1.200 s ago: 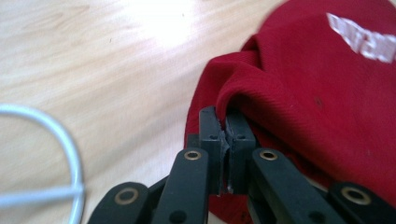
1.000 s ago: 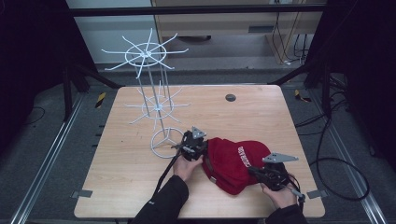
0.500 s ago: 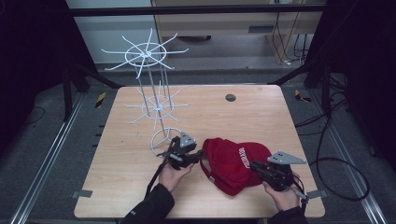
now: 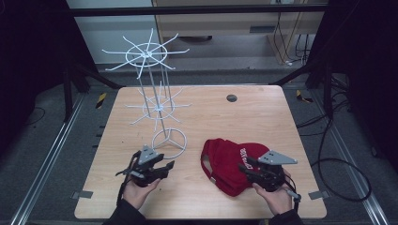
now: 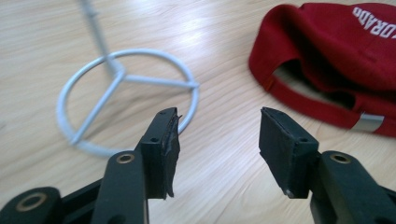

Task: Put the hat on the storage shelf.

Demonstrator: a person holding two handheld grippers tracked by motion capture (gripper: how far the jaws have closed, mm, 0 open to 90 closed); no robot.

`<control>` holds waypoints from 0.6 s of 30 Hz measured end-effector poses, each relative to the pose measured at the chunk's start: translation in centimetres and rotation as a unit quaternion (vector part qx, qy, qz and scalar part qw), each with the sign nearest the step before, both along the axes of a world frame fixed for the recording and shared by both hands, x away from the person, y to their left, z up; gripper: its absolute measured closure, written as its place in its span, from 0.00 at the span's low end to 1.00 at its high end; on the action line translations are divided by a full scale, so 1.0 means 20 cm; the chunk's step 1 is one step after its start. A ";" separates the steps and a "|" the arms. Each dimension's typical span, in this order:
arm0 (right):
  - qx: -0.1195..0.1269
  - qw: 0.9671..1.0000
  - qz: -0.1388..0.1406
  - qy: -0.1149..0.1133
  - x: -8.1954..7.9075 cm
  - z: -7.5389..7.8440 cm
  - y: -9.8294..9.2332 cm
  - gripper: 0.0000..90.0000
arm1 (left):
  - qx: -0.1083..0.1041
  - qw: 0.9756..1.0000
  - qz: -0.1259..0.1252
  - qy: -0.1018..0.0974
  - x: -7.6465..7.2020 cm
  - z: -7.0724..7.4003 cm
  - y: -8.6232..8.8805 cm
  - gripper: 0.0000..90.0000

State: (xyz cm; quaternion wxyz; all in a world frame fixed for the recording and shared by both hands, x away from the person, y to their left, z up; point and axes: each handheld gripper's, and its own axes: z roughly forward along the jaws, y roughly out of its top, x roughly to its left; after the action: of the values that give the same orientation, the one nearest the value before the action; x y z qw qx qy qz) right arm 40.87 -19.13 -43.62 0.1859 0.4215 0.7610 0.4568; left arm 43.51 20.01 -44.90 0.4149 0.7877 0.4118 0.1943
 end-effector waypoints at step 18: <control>-0.046 0.997 0.058 0.015 0.05 -0.01 0.39 0.42 | -0.013 0.996 0.091 0.006 -0.02 -0.04 0.39 0.39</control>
State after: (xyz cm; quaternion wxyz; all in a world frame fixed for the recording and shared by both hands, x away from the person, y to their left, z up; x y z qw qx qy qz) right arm 41.83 -11.37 -43.79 0.1670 0.3745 0.8068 0.4254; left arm 43.07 27.90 -45.79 0.4029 0.7426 0.4873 0.2210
